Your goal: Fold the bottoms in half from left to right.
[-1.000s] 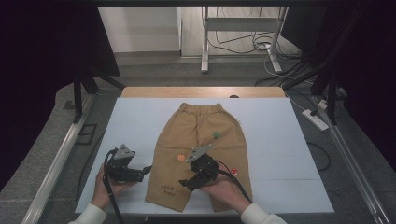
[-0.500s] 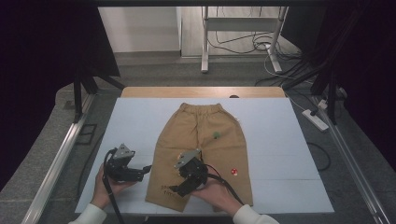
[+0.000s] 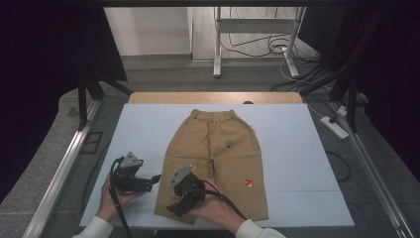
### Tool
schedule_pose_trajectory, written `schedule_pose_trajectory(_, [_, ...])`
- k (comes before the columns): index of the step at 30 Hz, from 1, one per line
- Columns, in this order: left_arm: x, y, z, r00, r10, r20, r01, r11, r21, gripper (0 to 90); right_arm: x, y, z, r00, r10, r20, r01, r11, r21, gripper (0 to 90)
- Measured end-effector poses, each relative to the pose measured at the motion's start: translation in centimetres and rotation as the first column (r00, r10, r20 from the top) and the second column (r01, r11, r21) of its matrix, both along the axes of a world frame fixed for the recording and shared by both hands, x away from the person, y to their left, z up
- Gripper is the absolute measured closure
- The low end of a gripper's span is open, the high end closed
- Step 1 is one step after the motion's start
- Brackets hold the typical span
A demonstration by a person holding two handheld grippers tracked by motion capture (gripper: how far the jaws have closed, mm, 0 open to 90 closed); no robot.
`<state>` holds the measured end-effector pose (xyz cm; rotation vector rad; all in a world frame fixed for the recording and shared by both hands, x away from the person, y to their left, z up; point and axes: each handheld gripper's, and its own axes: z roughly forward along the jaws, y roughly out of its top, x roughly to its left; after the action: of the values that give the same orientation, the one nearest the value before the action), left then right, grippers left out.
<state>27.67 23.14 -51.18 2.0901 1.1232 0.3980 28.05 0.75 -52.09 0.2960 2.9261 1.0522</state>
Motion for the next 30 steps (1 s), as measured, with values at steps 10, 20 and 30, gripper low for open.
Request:
schedule_pose_trajectory(10, [0.1, 0.3, -0.1, 0.9999, 0.014, 0.003, -0.015, 0.9999, 0.009, 11.0, -1.8, 2.4, -0.5, 0.9983, 0.058, -0.002, -0.058, 0.9983, -0.009, 17.1])
schedule_pose_trajectory(20, [0.2, 0.4, -0.3, 0.9999, 0.015, -0.005, -0.015, 0.9999, 0.005, 11.1, -2.3, 3.6, -1.3, 0.9970, 0.075, 0.019, -0.074, 0.9961, -0.047, 21.7])
schedule_pose_trajectory(30, [0.2, 0.6, -0.3, 0.9998, 0.021, -0.006, -0.021, 0.9998, 0.005, 11.1, -1.5, 2.5, -0.6, 0.9964, 0.046, 0.071, -0.041, 0.9963, -0.075, 78.6])
